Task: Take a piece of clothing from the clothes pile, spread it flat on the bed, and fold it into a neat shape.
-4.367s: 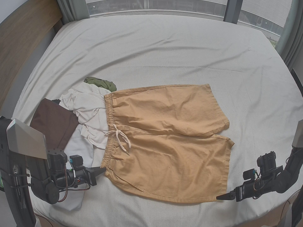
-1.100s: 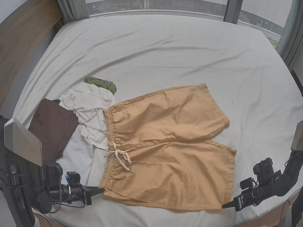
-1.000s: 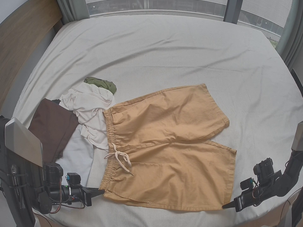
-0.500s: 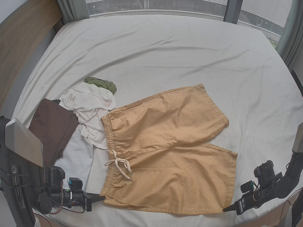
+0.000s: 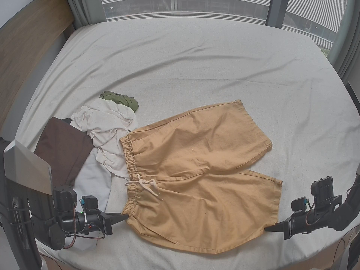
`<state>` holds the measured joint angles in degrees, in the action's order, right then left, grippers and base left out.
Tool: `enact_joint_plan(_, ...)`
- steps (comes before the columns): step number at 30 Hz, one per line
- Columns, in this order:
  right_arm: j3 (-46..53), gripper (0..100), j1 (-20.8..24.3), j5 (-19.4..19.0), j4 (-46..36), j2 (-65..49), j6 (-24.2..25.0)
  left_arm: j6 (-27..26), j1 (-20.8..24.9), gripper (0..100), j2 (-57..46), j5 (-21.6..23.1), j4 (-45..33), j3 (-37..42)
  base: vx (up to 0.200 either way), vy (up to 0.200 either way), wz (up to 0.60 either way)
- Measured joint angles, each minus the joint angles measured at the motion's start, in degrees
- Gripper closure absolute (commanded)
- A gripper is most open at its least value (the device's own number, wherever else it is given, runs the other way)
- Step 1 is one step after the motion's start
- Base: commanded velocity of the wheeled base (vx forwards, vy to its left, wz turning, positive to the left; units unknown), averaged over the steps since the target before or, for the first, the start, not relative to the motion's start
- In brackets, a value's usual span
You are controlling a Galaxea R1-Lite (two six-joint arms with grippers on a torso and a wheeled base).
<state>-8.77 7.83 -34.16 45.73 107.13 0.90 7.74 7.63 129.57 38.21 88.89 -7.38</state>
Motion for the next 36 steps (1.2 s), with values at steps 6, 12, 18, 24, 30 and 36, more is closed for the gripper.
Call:
enact_joint_plan(6,-2.86,100,-1.74,-1.50,0.15,-3.11,2.60,7.63,2.39,100,-5.23,-0.24,0.06,-2.24,0.000,0.000,0.00)
enact_joint_plan(12,-6.67,100,-3.01,-1.80,0.33,-5.69,6.79,8.87,3.77,100,-8.70,-0.33,0.06,-3.47,0.000,0.000,0.00)
enact_joint_plan(18,-10.00,100,-3.73,-1.78,3.01,-7.35,9.69,9.94,4.05,100,-9.87,-0.62,0.06,-5.30,0.000,0.000,0.00)
enact_joint_plan(24,-11.13,100,-3.84,-1.48,11.31,-7.77,13.96,12.24,4.08,100,-10.64,-3.04,0.06,-6.99,0.000,0.000,0.00)
enact_joint_plan(30,-13.51,100,-3.72,-0.90,16.08,-6.72,17.19,13.74,4.16,100,-11.24,-6.86,0.06,-9.07,0.000,0.000,0.00)
enact_joint_plan(36,-16.68,100,-3.73,-0.88,16.29,-5.06,18.40,15.49,4.16,100,-11.43,-9.06,0.06,-10.87,0.000,0.000,0.00)
